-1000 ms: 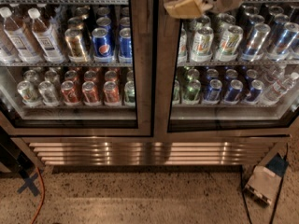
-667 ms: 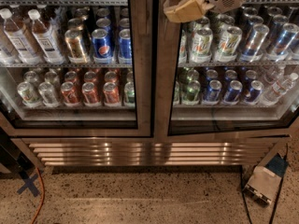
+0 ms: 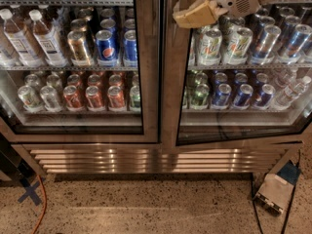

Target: Open right fridge door

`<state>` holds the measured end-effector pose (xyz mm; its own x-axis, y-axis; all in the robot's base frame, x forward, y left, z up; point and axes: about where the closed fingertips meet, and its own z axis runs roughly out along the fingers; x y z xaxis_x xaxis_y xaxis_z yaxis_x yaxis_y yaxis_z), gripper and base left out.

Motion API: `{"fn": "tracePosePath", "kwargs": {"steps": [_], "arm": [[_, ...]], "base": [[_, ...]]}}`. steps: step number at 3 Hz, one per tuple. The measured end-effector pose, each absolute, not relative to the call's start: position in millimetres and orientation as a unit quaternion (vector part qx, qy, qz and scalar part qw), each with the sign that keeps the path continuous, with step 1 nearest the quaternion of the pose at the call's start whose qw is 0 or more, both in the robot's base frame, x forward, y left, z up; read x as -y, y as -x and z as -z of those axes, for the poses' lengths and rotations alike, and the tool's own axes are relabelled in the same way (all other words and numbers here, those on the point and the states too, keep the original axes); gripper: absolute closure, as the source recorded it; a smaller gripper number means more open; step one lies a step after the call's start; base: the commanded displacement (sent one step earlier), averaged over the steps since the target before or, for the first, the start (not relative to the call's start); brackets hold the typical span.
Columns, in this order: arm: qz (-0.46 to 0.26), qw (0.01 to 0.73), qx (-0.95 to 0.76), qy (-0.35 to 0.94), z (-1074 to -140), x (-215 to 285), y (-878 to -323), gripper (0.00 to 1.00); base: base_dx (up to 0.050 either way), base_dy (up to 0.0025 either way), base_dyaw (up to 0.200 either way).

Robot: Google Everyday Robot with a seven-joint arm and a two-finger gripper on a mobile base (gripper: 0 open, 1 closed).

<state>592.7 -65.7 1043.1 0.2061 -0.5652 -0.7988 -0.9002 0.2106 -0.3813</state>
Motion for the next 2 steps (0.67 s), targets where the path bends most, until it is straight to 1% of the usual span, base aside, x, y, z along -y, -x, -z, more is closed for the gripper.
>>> {"fn": "tracePosePath", "kwargs": {"steps": [2], "arm": [[-0.151, 0.493, -0.616, 0.596, -1043.7, 71.0, -585.1, 1.0]], "base": [[0.0, 0.0, 0.0]]}}
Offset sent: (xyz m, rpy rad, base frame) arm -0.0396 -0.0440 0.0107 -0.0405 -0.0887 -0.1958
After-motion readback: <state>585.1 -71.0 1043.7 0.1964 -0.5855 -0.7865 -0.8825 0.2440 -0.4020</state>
